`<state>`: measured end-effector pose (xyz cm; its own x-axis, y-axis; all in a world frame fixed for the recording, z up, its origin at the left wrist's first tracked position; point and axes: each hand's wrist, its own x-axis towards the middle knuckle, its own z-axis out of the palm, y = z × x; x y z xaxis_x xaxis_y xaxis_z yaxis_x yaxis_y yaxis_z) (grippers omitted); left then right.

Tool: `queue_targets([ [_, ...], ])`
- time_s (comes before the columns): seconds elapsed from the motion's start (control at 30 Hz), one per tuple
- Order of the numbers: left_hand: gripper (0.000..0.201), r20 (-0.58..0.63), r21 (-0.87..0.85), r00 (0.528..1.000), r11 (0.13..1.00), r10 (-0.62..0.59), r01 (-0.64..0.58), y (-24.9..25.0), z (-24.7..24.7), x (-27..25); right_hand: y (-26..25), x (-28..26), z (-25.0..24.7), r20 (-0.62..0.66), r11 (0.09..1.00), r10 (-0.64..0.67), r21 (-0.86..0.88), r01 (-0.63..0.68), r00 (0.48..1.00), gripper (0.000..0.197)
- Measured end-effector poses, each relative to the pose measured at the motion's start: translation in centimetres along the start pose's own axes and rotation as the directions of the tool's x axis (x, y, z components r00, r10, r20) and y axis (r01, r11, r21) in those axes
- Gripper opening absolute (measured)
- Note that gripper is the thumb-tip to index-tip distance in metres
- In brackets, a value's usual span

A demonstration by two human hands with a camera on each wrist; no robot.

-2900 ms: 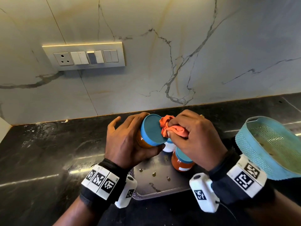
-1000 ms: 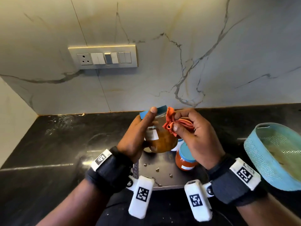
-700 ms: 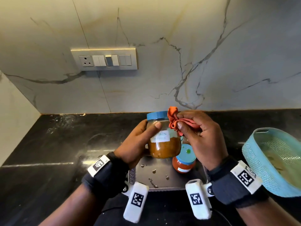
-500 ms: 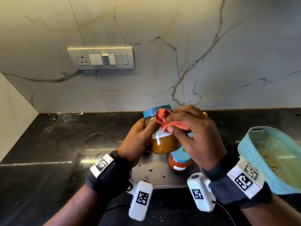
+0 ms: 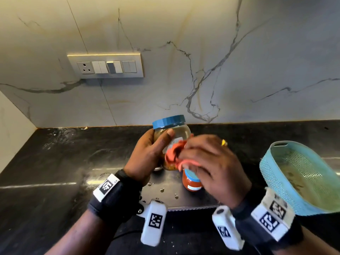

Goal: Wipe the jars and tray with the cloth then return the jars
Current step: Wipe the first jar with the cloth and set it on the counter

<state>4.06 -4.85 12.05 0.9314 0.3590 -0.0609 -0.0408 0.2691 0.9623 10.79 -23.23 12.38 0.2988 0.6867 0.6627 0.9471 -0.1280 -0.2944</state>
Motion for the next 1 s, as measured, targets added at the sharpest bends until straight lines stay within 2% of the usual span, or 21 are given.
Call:
queue_targets([
  [0.07,0.055,0.005,0.017,1.0,1.0,-0.02,0.02,-0.1,-0.3,0.1,0.1,-0.8,0.2,0.037,0.999,-0.045,-0.014,0.045,0.998,0.016],
  [0.1,0.054,0.013,0.032,0.999,0.999,-0.029,0.029,-0.2,-0.4,0.0,0.6,-0.4,0.1,0.018,1.0,-0.022,0.004,0.022,1.0,0.015],
  [0.2,0.049,0.043,0.068,0.999,0.997,-0.028,0.025,-0.5,0.2,0.3,2.7,2.2,-0.8,-0.113,0.975,0.176,0.157,-0.158,0.978,0.015],
  [0.27,0.048,0.046,0.063,0.999,0.998,-0.013,0.01,-0.5,0.7,0.7,3.5,3.3,-1.0,-0.168,0.958,0.237,0.202,-0.202,0.957,0.015],
  [0.37,0.043,0.009,0.016,1.0,0.999,0.029,-0.029,-0.4,0.8,1.6,2.5,2.0,-0.3,-0.151,0.981,0.176,0.113,-0.159,0.973,0.015],
  [0.43,0.05,-0.006,-0.012,1.0,1.0,0.018,-0.018,-0.5,0.4,2.1,1.9,0.5,0.1,-0.073,0.996,0.081,0.039,-0.078,0.994,0.018],
  [0.5,0.056,0.024,-0.025,0.998,0.998,-0.054,0.054,-0.7,0.1,2.4,2.2,-0.2,0.3,-0.017,1.0,0.003,-0.02,-0.003,1.0,0.021],
  [0.6,0.059,0.068,-0.061,0.986,0.986,-0.151,0.155,-0.9,0.2,2.9,3.2,0.6,0.1,-0.008,0.999,-0.039,-0.009,0.039,0.999,0.022],
  [0.67,0.06,0.044,-0.072,0.991,0.989,-0.125,0.128,-0.8,0.5,3.2,3.7,1.5,0.0,-0.036,1.0,-0.007,0.009,0.007,0.999,0.019],
  [0.8,0.053,-0.007,-0.044,0.998,0.997,-0.058,0.058,-0.9,1.0,3.7,5.4,3.4,-0.2,-0.153,0.973,0.216,0.118,-0.199,0.964,0.016],
  [0.87,0.053,-0.022,-0.061,0.999,0.997,-0.042,0.041,-1.0,0.9,3.8,5.4,3.6,-0.1,-0.166,0.97,0.227,0.13,-0.207,0.96,0.017],
  [1.0,0.067,0.001,-0.112,0.997,0.991,-0.074,0.074,-1.3,0.1,4.4,3.8,1.8,0.1,-0.055,1.0,0.002,0.03,0.0,0.998,0.016],
])
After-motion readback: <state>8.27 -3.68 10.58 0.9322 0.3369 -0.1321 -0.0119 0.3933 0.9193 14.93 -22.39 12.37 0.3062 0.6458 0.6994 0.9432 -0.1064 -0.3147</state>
